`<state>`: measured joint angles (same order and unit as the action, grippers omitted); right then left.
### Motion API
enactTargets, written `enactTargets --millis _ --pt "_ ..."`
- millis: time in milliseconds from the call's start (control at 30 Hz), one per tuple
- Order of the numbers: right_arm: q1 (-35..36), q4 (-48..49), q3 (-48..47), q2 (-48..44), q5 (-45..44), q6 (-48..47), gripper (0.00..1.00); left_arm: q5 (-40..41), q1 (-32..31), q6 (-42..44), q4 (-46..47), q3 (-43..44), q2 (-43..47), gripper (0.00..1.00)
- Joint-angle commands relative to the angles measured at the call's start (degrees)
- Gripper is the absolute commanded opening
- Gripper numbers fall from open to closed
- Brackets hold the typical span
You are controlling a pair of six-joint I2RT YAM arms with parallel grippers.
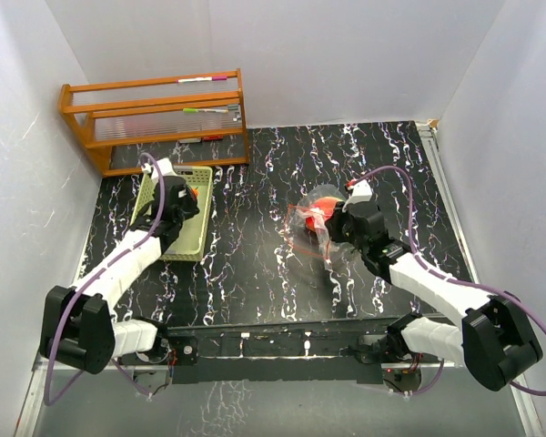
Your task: Open the zip-top bag and remove the fake food
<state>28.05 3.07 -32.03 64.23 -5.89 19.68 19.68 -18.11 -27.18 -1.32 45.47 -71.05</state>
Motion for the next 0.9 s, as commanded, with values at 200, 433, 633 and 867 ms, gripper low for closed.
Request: enactTargets --millis 200,433,633,867 --pt "-0.24 5.41 1.97 -0.96 2.84 2.34 0.07 0.55 5.15 -6.64 3.07 2.69 -9.61 0.00" --pt "-0.27 3.96 1.86 -2.58 2.44 1.81 0.08 -0.70 5.39 -7.95 1.85 8.39 -17.12 0.41" --pt "-0.20 4.45 2.24 -1.76 2.79 2.04 0.08 -1.36 5.27 -7.24 3.14 6.31 -12.01 0.78" --pt "-0.24 4.89 0.57 -1.15 4.20 2.03 0.07 -6.20 -0.74 -3.69 7.22 2.97 -0.63 0.72"
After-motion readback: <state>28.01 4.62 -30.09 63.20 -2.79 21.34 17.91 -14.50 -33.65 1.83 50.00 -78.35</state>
